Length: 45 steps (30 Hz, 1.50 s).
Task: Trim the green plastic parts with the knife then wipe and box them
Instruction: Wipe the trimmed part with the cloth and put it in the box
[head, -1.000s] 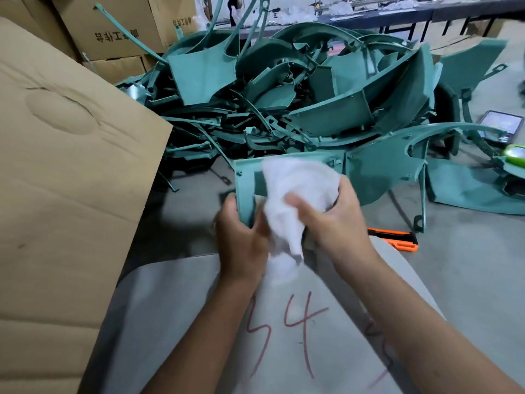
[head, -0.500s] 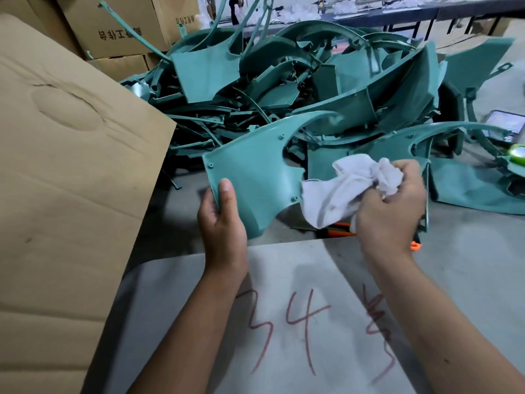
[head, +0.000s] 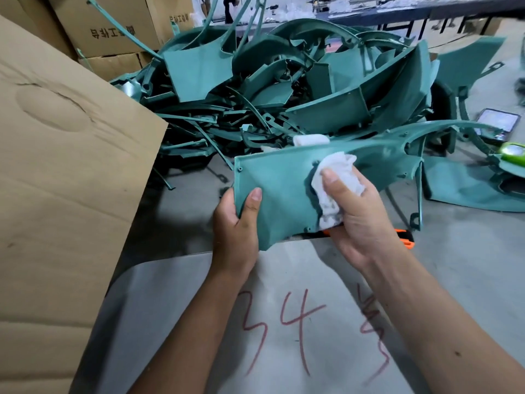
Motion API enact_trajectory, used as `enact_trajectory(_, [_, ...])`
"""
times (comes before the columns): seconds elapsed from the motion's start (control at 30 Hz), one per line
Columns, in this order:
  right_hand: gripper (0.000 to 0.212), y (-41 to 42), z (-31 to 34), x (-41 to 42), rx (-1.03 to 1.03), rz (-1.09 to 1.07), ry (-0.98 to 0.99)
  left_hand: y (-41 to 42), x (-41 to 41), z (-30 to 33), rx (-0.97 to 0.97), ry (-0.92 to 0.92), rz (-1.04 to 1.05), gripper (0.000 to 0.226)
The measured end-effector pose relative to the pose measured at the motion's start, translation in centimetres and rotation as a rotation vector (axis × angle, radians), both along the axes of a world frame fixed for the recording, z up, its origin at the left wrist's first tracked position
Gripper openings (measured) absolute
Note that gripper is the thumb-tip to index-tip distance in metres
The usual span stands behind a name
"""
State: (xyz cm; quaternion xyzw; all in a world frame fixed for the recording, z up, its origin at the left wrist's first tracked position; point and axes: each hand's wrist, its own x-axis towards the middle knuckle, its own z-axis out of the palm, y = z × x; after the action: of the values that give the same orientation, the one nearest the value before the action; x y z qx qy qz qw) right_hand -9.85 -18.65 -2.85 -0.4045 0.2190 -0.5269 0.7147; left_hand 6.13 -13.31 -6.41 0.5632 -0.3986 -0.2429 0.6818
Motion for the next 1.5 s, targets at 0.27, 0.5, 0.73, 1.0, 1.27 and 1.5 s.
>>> enact_trajectory(0.27, [0.033, 0.3, -1.0, 0.8, -0.055, -0.133, 0.025, -0.2, 0.9, -0.2, 0.087, 0.068, -0.136, 0.029])
enact_trajectory(0.5, [0.028, -0.8, -0.8, -0.4, -0.049, -0.229, 0.044, 0.3, 0.8, 0.7, 0.120, 0.118, -0.232, 0.020])
enact_trajectory(0.73, [0.036, -2.6, -0.3, -2.9, 0.084, -0.405, -0.174, 0.7, -0.2, 1.3, 0.255, 0.221, -0.252, 0.027])
enact_trajectory(1.0, [0.018, -3.3, -0.2, -3.6, 0.284, -0.552, -0.281, 0.7, 0.4, 1.8, 0.288, 0.293, -0.264, 0.029])
enact_trajectory(1.27, [0.032, -0.3, -0.4, 0.5, 0.125, -0.322, -0.125, 0.6, -1.3, 1.2, 0.285, 0.222, -0.239, 0.029])
enact_trajectory(1.5, [0.008, 0.1, -0.4, 0.8, -0.017, -0.187, 0.081, 0.8, 0.2, 1.4, 0.318, 0.167, -0.232, 0.032])
